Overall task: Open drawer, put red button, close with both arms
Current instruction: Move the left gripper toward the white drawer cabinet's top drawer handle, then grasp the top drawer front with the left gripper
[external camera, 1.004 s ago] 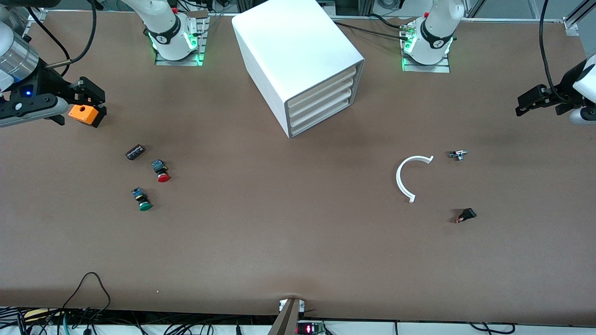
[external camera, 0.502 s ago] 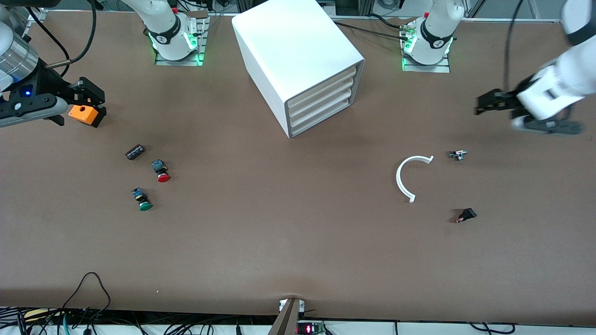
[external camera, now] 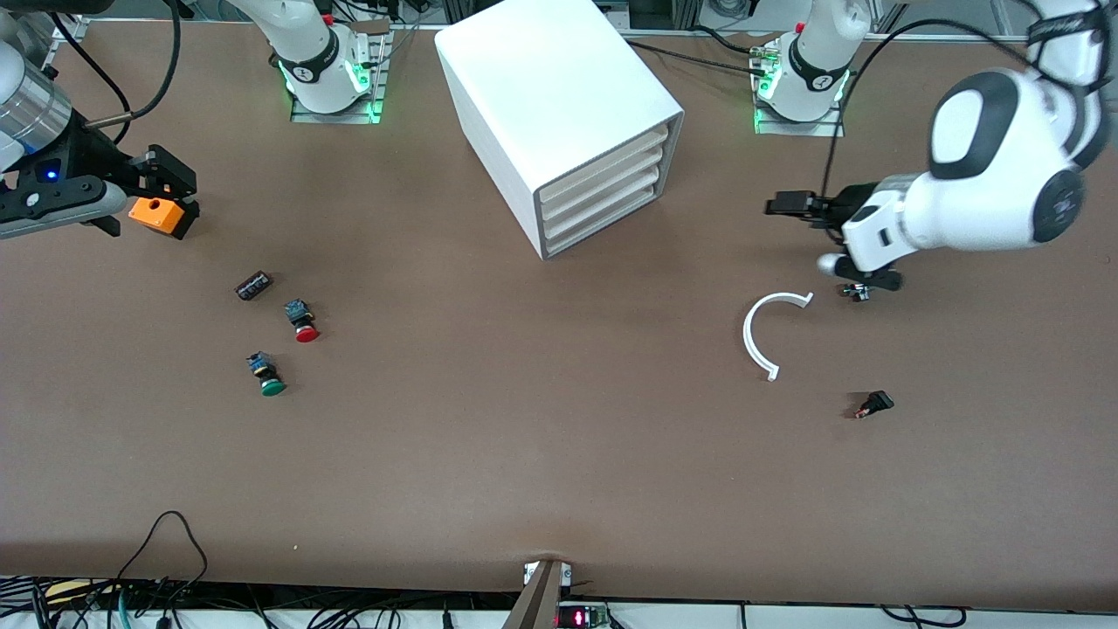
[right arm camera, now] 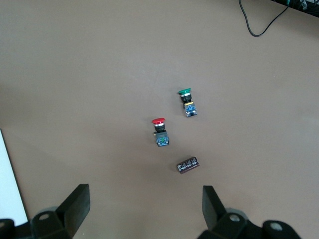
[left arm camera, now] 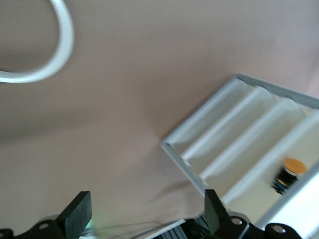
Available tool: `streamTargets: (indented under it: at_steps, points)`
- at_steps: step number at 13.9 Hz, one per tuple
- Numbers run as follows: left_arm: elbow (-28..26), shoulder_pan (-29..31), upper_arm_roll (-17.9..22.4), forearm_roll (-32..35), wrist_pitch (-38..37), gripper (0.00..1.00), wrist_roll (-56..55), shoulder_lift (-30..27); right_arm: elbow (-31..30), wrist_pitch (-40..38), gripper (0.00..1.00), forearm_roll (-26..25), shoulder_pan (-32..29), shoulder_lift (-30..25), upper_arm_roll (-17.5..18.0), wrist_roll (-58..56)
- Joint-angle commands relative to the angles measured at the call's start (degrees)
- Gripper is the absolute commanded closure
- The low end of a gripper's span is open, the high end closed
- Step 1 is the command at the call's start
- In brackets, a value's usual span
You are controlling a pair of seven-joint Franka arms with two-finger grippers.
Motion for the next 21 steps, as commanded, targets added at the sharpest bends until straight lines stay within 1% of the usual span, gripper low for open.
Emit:
streamTargets:
  at_steps: [1,2,3,4,6,8,10,12,14,17,19,21]
  points:
    - [-4.5,-4.3,1.1,-13.1,3.2,0.0,4.5,2.6,1.0,-0.2,0.0,0.3,-0.2,0.3,0.4,0.6]
    - [-6.3,-5.7,0.3,-16.6,6.2,0.01,8.6,3.3,1.0,-0.2,0.0,0.3,-0.2,0.3,0.4,0.6]
    - [-6.8,-6.1,-1.7,-19.7,8.6,0.01,14.0,5.1,1.0,-0.2,0.0,0.3,-0.3,0.3,0.4,0.6]
    - [-7.3,-6.1,-3.5,-24.4,10.5,0.01,18.3,7.0,1.0,-0.3,0.0,0.3,-0.2,0.3,0.4,0.6]
    - [-7.9,-6.2,-4.7,-32.1,11.7,0.01,26.5,11.4,1.0,-0.3,0.0,0.3,-0.2,0.2,0.4,0.6]
    - [-8.5,-6.5,-5.7,-38.6,11.8,0.03,32.2,14.2,1.0,-0.3,0.0,0.3,-0.2,0.2,0.4,0.6]
    - [-8.1,-6.5,-6.9,-39.7,11.8,0.05,35.2,16.1,1.0,-0.3,0.0,0.3,-0.2,0.2,0.5,0.6]
    - [-8.0,-6.5,-9.8,-43.1,11.6,0.1,36.8,17.3,1.0,-0.4,0.0,0.3,-0.2,0.2,0.5,0.6]
    - [-7.9,-6.6,-11.8,-45.1,11.6,0.15,37.5,17.8,1.0,-0.4,0.0,0.3,-0.2,0.2,0.5,0.6]
    - [-8.1,-6.7,-14.2,-46.6,11.7,0.28,41.1,18.8,1.1,-0.3,0.0,0.3,-0.1,0.2,0.5,0.6]
    - [-8.0,-6.7,-14.2,-46.7,11.8,0.41,44.7,20.1,1.1,-0.2,0.0,0.3,-0.1,0.2,0.4,0.6]
    - [-8.1,-6.8,-14.2,-46.8,11.7,0.49,47.1,20.9,1.1,-0.3,0.0,0.3,-0.1,0.2,0.5,0.6]
